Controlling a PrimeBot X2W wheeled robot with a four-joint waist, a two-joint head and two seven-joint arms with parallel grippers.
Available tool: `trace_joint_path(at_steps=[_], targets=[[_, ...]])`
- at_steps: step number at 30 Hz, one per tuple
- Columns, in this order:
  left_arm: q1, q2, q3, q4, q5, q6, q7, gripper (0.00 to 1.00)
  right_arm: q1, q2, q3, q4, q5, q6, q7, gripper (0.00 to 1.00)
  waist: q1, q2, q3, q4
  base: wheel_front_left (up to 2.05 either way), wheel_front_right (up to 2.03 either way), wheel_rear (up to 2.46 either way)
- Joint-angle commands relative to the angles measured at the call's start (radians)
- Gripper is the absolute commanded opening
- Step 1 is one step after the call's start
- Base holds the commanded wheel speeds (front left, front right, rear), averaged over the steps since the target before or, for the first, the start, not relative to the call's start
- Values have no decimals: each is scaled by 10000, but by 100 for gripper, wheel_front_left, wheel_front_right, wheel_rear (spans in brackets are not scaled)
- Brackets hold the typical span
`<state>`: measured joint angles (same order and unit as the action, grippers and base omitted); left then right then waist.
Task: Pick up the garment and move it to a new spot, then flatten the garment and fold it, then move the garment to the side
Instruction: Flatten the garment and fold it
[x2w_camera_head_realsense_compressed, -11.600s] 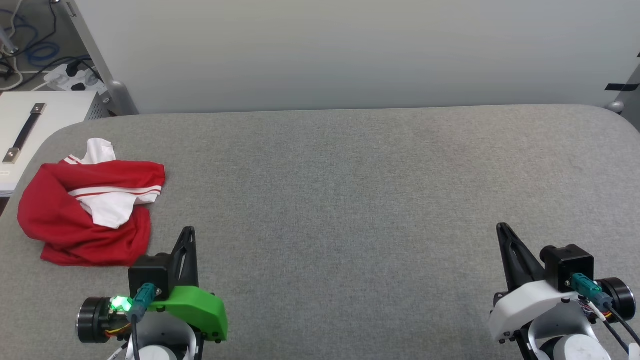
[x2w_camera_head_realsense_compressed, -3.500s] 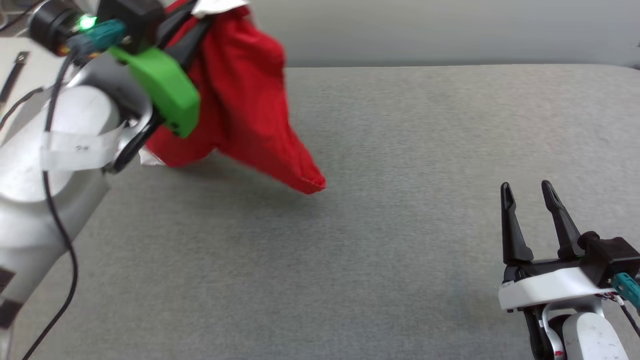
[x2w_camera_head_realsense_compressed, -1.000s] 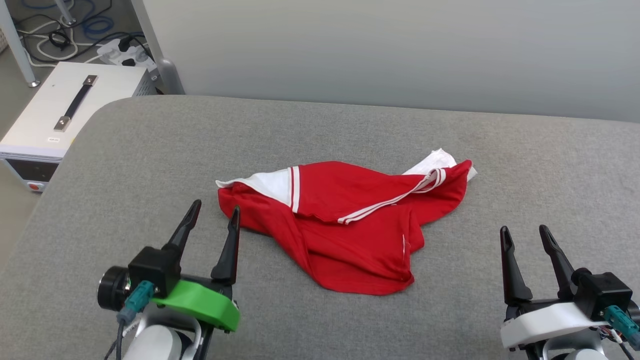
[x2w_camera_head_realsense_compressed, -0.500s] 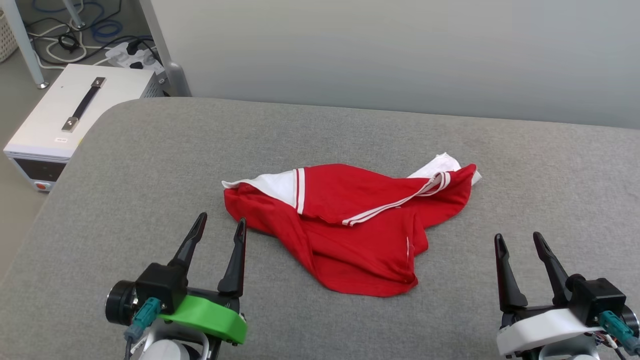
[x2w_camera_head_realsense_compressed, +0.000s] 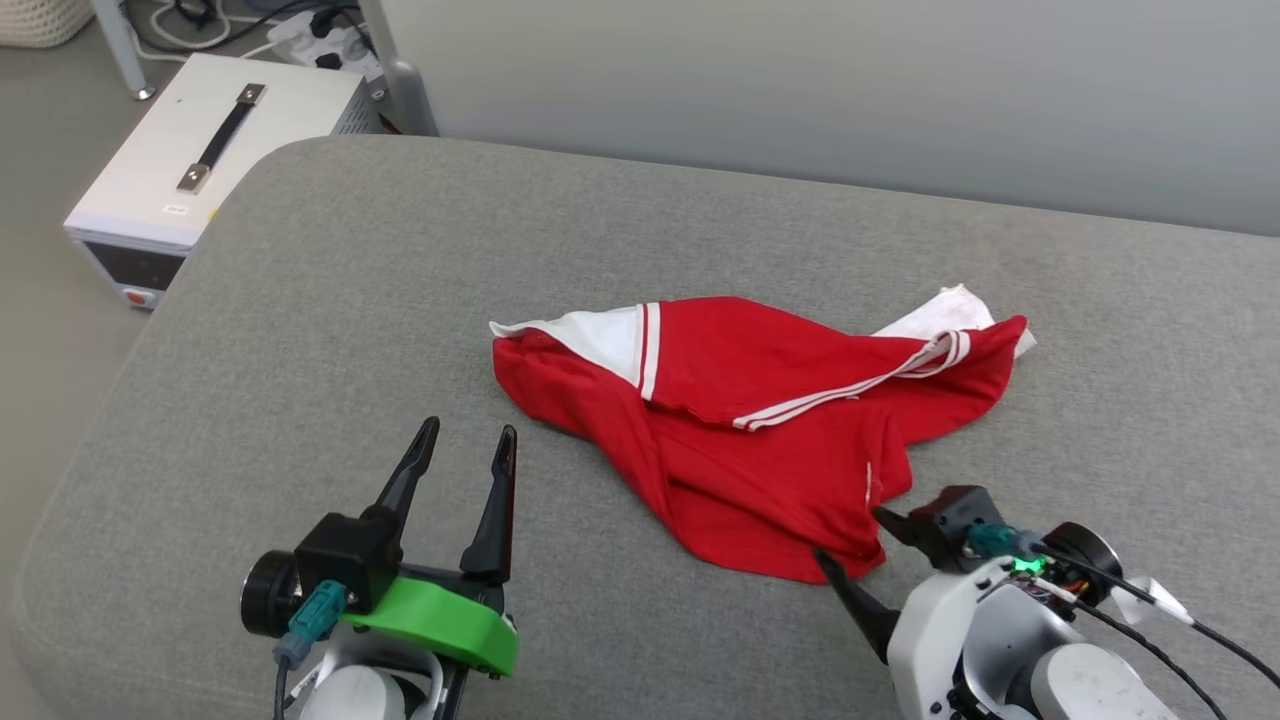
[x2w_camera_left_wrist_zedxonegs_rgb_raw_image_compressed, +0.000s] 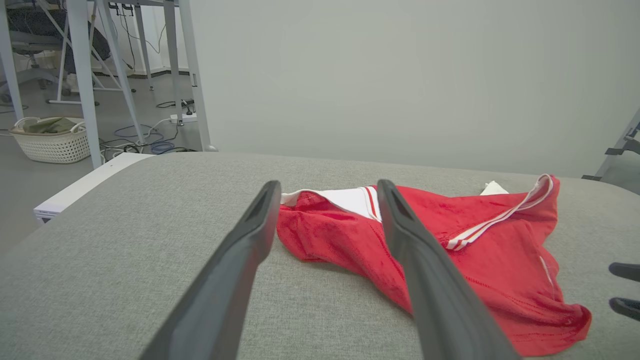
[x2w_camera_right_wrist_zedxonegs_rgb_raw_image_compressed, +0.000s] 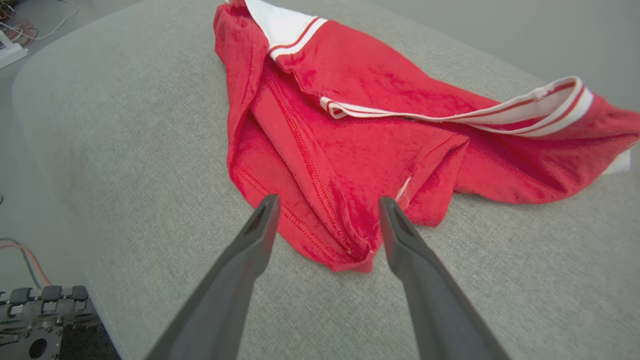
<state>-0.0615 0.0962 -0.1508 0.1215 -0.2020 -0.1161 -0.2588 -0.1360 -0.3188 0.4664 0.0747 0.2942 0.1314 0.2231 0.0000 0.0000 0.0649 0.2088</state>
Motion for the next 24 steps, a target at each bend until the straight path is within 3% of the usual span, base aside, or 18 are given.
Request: trace_joint_path(at_steps=[1,5,11,23,24], targets=[[-238,-88,33,65,46,-65,-30,100,-422,-141,438,147,285,-7,605,100,0,0,377,458,0,0,0],[-365,-208,-49,252,63,-100,-30,100,-1285,-346,1538,794,730,-7,1886,100,0,0,577,917,0,0,0],[-504,-319,-117,418,56,-127,-30,100,-2302,-431,2348,1777,1108,-7,3001,100,0,0,798,1526,0,0,0],[-622,-413,-191,411,-29,-143,-30,100,-2985,-738,2767,3270,1253,-7,4076,100,0,0,1109,2175,0,0,0],[-609,-417,-201,411,-36,-143,-30,100,-2955,-738,2829,3331,1321,-7,4132,38,0,0,1122,2184,0,0,0]])
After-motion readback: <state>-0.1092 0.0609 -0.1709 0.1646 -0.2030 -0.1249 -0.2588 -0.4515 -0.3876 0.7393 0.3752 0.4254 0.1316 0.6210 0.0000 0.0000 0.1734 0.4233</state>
